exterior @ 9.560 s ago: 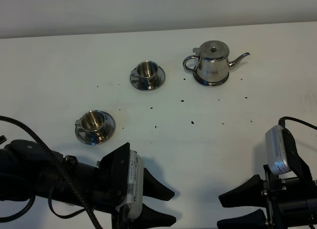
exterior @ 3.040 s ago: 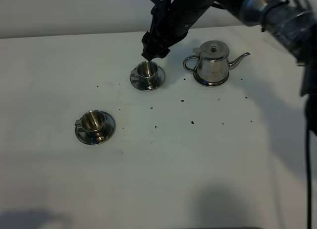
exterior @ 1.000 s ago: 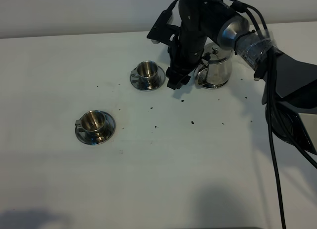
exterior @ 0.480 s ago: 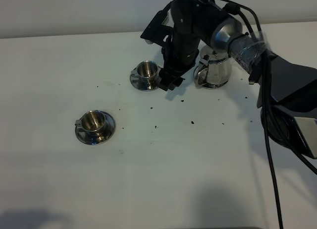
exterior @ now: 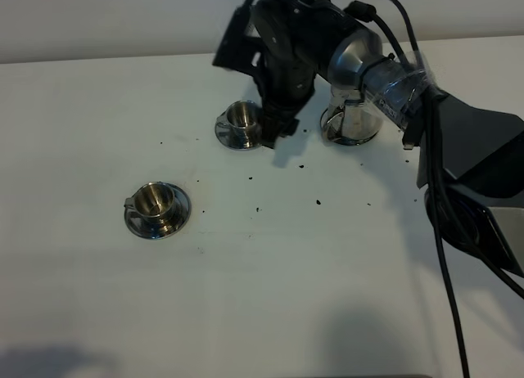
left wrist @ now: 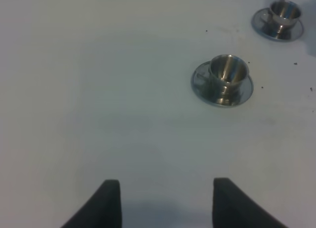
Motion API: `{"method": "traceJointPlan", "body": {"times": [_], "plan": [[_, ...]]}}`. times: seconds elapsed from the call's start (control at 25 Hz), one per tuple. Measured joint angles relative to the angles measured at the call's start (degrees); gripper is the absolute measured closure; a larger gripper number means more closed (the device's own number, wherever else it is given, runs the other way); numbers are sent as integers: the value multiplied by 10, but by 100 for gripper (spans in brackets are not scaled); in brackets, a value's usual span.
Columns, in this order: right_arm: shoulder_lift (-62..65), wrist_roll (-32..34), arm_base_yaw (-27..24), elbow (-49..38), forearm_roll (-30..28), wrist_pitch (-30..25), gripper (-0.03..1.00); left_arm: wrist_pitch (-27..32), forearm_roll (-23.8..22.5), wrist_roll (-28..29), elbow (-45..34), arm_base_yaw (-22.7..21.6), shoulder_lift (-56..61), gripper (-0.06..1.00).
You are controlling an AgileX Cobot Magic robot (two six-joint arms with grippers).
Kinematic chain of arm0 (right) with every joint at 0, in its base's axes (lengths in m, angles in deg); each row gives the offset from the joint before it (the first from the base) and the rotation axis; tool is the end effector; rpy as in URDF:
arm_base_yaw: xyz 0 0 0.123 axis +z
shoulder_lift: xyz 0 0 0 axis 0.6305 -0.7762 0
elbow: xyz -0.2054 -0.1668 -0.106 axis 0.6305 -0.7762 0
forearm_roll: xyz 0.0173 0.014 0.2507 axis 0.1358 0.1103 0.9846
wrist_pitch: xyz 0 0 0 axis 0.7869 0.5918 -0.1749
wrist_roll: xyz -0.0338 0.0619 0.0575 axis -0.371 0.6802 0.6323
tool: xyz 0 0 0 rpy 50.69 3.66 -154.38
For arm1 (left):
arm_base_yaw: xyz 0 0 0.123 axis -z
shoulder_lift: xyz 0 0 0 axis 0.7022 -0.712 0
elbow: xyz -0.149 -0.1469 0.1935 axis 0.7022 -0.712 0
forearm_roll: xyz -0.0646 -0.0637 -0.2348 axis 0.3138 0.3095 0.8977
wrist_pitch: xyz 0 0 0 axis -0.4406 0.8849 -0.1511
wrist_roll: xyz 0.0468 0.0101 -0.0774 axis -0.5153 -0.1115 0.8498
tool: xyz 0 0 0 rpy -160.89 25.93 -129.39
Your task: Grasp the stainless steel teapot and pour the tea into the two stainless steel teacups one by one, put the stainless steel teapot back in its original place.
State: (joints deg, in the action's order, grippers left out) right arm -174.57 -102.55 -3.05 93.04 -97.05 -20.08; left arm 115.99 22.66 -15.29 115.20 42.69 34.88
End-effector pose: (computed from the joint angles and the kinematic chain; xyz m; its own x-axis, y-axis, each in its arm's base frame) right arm 0.4396 0.3030 0.1833 -0.3384 -0.9213 -0.1918 -0.8748 0.3831 -0.2965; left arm -0.0051 -0.0037 0.2796 -0.4461 -0.0725 -0.8921 -0.0237 0.9973 -0.0692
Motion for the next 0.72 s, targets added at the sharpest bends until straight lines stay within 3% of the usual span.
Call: {"method": "traceJointPlan", "body": {"times": [0.72], "plan": [[0, -39, -21, -30, -24, -1, 42, 0, 0, -1, 0, 0, 0, 49]]}}
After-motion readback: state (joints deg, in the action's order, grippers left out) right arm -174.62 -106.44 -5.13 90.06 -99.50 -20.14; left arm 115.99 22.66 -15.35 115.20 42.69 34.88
